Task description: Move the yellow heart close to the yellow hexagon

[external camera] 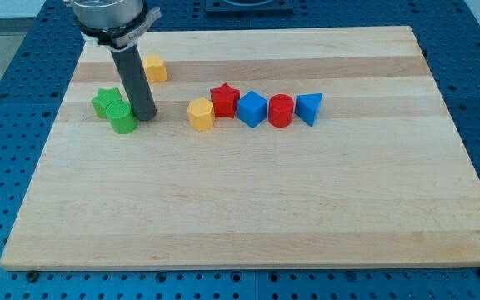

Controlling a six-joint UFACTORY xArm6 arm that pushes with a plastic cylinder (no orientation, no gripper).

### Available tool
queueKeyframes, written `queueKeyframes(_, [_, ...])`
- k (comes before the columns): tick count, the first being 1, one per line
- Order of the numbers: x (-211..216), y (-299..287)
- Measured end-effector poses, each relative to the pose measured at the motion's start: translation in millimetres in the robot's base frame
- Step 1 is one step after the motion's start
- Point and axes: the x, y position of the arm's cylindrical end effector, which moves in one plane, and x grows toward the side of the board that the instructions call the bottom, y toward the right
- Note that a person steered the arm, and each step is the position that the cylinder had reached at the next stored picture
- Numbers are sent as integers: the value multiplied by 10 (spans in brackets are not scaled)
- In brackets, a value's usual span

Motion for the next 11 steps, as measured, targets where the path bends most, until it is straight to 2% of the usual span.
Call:
queueKeyframes(2, [-170, 0])
queueKeyframes(4, [-665, 0])
queueKeyframes(6, [-797, -21])
queueKeyframes(8, [-948, -445])
queueKeyframes(10, [-1586, -504])
queueKeyframes(11, [-1602, -457])
